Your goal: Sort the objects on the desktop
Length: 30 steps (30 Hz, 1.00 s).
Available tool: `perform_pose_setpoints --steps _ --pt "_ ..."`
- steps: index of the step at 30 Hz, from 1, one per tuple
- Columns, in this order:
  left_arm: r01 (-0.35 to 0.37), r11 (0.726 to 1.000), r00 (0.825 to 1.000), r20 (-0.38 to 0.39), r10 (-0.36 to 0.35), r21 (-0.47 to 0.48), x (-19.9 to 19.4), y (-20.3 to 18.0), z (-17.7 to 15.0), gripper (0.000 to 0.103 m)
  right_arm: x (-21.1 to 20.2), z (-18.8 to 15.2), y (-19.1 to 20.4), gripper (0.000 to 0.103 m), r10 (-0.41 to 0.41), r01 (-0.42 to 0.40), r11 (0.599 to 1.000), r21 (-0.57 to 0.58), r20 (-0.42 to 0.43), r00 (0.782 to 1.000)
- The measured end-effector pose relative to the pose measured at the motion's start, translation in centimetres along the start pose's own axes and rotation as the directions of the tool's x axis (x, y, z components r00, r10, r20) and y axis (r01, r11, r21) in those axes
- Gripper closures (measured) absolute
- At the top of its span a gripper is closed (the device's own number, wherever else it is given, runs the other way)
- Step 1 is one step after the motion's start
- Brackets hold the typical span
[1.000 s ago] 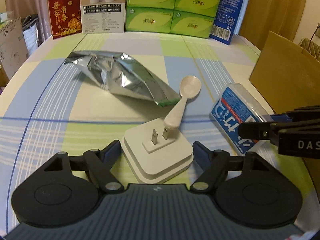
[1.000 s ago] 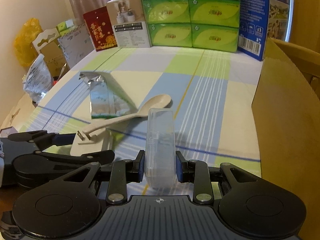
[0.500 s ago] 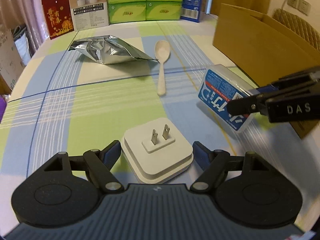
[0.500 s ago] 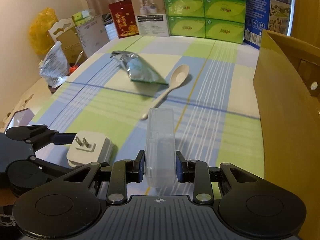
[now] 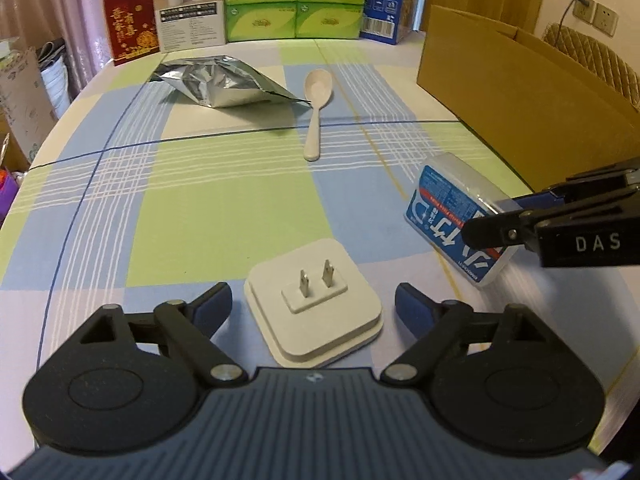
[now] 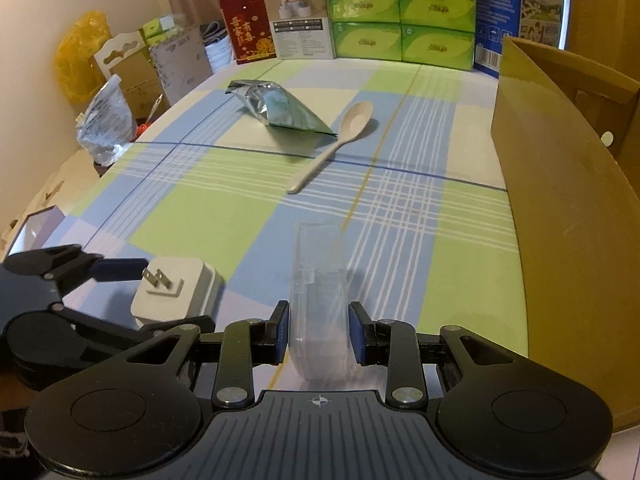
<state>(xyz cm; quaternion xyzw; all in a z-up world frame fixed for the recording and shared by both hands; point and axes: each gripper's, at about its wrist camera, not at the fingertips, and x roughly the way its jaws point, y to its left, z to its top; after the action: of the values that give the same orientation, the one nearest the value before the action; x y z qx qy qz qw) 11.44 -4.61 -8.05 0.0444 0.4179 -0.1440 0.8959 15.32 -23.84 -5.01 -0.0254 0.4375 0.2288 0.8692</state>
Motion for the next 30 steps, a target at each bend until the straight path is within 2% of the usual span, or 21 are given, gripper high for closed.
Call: perform_pose_setpoints --steps 4,6,8,11,14,19,24,27,30 --pt "-0.001 0.999 1.000 0.003 0.001 -0.052 -0.1 0.4 -0.6 0.017 -0.1 0.1 -0.2 0.070 -0.008 0.008 1.000 0.007 0.008 1.000" --pt "-0.007 0.998 1.000 0.001 0.007 -0.065 0.0 0.6 -0.8 0.017 0.0 0.1 -0.2 0.058 -0.012 0.012 1.000 0.008 0.011 1.000" --pt "-0.012 0.997 1.000 0.006 0.012 -0.080 0.1 0.9 -0.8 0.017 0.0 0.2 -0.2 0.054 -0.007 0.006 1.000 0.008 0.012 1.000" --pt "-0.010 0.995 1.000 0.013 0.012 -0.102 0.0 1.4 -0.7 0.019 0.1 0.2 -0.1 0.053 -0.008 0.008 1.000 0.000 0.013 1.000" --pt "-0.014 0.996 1.000 0.005 0.015 -0.086 -0.3 1.8 -0.5 0.019 0.1 0.2 -0.4 0.053 -0.008 0.008 1.000 0.003 0.010 1.000" --pt "-0.071 0.996 0.997 0.008 0.072 -0.054 -0.9 2.0 -0.9 0.020 0.1 0.0 -0.8 0.053 -0.015 0.015 1.000 0.012 0.007 1.000" --pt "-0.044 0.996 0.998 0.034 0.046 -0.072 -0.6 2.0 -0.6 0.020 0.0 0.1 -0.6 0.053 0.001 -0.001 1.000 0.010 0.010 1.000" --pt "-0.044 0.998 0.998 0.036 0.046 -0.045 -0.1 1.5 -0.4 0.024 0.0 0.1 -0.4 0.053 0.002 -0.002 1.000 -0.004 0.005 1.000" --pt "-0.049 0.999 0.998 0.026 0.050 -0.021 0.5 1.3 -0.3 0.037 0.3 0.1 -0.3 0.053 -0.011 0.011 1.000 -0.022 -0.002 1.000"
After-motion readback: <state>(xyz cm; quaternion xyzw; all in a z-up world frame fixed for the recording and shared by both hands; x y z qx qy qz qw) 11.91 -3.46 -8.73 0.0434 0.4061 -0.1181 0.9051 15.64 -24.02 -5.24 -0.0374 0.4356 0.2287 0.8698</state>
